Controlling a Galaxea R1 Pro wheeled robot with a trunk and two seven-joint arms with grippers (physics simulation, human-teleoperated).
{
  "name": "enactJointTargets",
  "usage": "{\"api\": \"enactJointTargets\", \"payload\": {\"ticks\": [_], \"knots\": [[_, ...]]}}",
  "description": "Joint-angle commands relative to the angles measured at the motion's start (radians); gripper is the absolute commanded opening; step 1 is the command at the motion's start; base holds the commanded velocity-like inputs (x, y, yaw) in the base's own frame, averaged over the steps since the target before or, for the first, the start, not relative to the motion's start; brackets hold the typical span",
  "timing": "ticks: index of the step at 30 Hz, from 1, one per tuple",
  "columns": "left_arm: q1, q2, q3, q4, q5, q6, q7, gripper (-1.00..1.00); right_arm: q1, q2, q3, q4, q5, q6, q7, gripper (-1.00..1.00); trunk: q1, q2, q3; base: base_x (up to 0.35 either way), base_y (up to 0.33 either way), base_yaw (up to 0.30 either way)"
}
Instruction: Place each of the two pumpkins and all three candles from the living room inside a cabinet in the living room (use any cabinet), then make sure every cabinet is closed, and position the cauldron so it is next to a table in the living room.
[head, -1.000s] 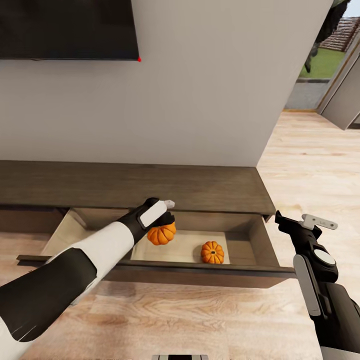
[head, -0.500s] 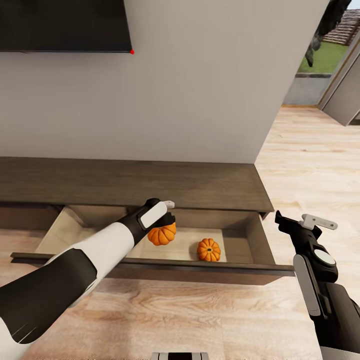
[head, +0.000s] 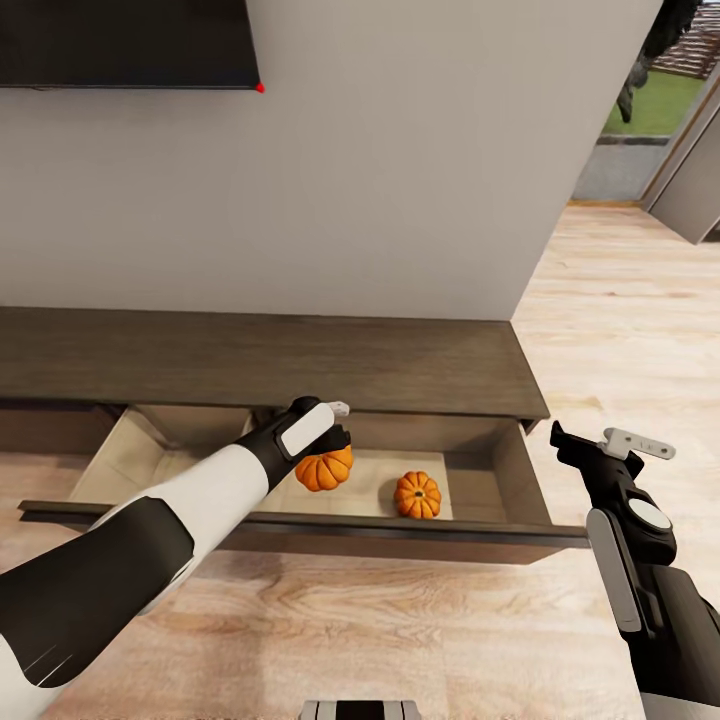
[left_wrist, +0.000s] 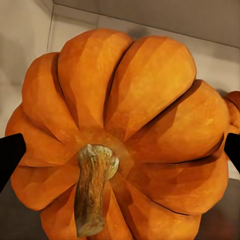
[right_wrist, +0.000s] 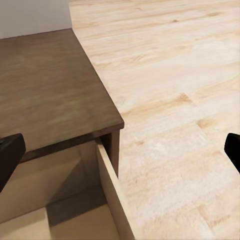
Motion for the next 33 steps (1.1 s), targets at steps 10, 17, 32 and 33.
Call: {"api": "enactJointTargets", "payload": {"ticks": [10, 17, 32, 33], "knots": [[-0.001, 0.000, -0.005, -0.001, 0.003, 0.003, 0.008, -1.00, 0.000, -0.001, -0.001, -0.002, -0.010, 0.003, -0.007, 1.00, 0.000, 0.000, -0.016, 0.000, 0.000, 0.000], [-0.001, 0.000, -0.005, -0.001, 0.003, 0.003, 0.008, -1.00, 0.000, -0.001, -0.001, -0.002, -0.010, 0.002, -0.007, 1.00, 0.000, 0.000, -0.026, 0.000, 0.000, 0.000], [-0.001, 0.000, -0.006, -0.001, 0.001, -0.001, 0.008, -1.00, 0.000, -0.001, -0.020, -0.002, -0.010, 0.003, -0.007, 1.00, 0.000, 0.000, -0.048, 0.000, 0.000, 0.000], [-0.001, 0.000, -0.006, -0.001, 0.001, -0.001, 0.008, -1.00, 0.000, -0.001, -0.020, -0.002, -0.010, 0.003, -0.007, 1.00, 0.000, 0.000, -0.050, 0.000, 0.000, 0.000]]}}
